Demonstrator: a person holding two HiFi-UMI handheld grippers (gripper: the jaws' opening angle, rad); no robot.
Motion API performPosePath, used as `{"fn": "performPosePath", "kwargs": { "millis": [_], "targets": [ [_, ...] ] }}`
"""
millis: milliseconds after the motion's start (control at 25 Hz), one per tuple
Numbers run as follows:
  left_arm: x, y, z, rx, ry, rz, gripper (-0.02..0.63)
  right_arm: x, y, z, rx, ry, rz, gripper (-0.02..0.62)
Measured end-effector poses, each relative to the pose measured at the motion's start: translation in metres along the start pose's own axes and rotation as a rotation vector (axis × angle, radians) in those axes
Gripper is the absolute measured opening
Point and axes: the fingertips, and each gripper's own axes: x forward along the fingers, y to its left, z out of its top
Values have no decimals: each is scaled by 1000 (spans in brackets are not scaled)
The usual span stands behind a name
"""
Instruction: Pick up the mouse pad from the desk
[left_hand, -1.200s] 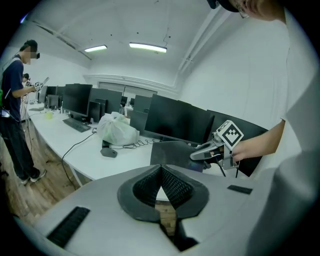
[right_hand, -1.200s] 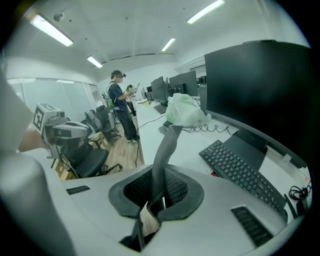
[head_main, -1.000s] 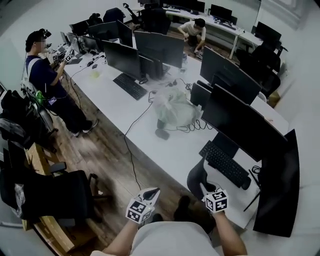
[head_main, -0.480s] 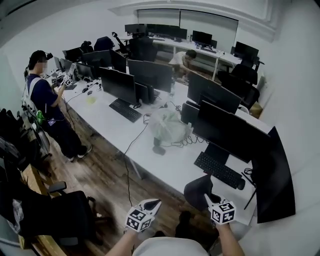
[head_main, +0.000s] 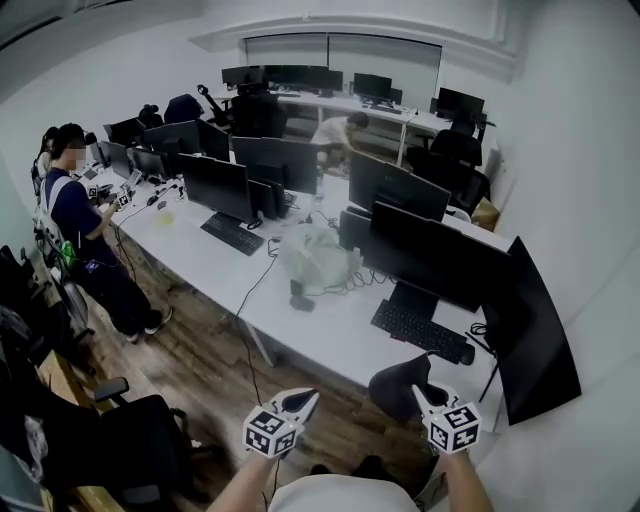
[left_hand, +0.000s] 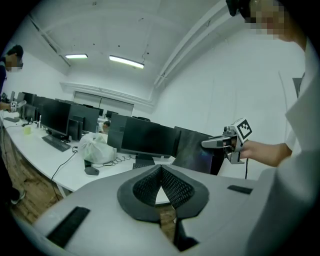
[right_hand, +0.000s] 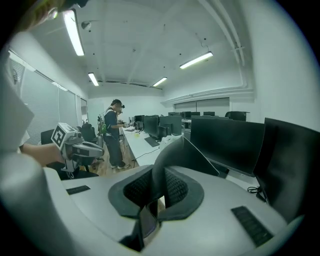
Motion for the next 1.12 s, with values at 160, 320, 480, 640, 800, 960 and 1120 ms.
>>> {"fn": "performPosePath", "kwargs": {
  "millis": [160,320,480,640,800,960,1120],
  "targets": [
    [-2,-18,13,7,-35,0,15,-24,1,2,-20,-25,-8,41],
    [0,-38,23,14,-53,7,15,-44,-8,7,-17,-61,-2,41],
    [5,-56,27,6,-57,29,15,-62,-21,13,-11,-91,19,41],
    [8,-71,34,11,-75,48,15,-79,-30,19,-25,-124,29,41],
    [15,-80,41,19,-84,59,15,-90,-42,22,-28,-146,33,41],
    [17,-88,46,29,-90,58,15,-99,-49,22,-25,-159,34,41],
    [18,-94,51,35,-91,58,15,-104,-53,24,-22,-162,36,41]
  ]
}}
